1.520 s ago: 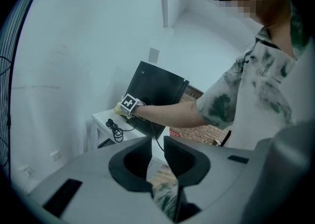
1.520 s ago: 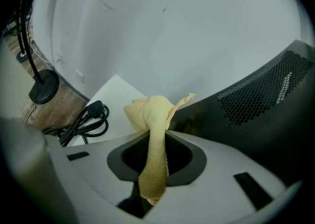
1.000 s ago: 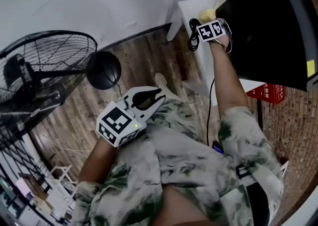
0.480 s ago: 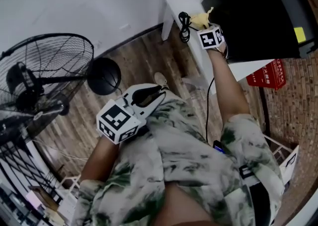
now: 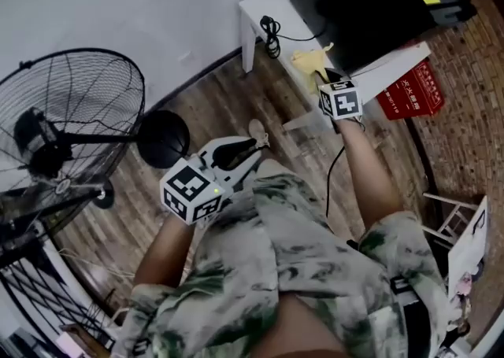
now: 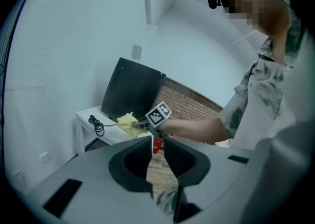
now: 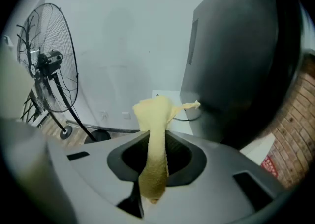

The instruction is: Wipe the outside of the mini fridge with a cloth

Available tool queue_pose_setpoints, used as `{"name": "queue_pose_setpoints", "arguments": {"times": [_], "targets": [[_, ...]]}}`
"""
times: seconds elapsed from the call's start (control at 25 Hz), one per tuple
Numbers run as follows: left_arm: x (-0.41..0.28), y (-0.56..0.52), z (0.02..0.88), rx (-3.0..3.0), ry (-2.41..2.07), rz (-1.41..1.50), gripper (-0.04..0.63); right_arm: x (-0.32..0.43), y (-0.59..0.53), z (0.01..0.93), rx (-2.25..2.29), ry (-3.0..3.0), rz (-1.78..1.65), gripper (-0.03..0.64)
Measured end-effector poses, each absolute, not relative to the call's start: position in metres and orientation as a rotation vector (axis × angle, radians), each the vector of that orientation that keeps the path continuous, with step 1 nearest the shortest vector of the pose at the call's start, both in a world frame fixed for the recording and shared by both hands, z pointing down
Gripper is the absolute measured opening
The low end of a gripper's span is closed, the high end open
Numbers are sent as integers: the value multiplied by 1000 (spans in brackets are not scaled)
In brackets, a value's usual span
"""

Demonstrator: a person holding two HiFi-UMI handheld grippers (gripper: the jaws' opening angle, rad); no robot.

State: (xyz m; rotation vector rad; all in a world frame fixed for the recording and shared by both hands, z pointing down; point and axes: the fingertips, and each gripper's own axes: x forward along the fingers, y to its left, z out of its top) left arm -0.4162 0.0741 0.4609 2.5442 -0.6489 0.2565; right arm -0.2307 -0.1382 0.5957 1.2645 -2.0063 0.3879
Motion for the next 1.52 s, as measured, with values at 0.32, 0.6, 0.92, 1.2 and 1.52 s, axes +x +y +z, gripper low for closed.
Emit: {"name": "queue_pose_setpoints", "arguments": {"times": [0.32, 0.6, 0.92, 1.2, 1.52], "targets": [[-386, 102, 467, 2570, -542, 272, 86, -203, -24, 556, 1285, -2165, 581, 86], [-334, 113, 472, 2594, -519, 324, 86, -162, 34, 532, 1249, -2308, 661, 86], [-234, 116, 480, 2588, -574, 341, 86, -88, 71, 511, 1131, -2422, 657, 86], [-100, 158, 455, 2615, -599, 349, 84, 19, 115, 486, 1057, -2519, 610, 86], [-35, 202, 460, 2570, -668, 355, 84, 88, 158, 471, 994, -2597, 622, 86]]}}
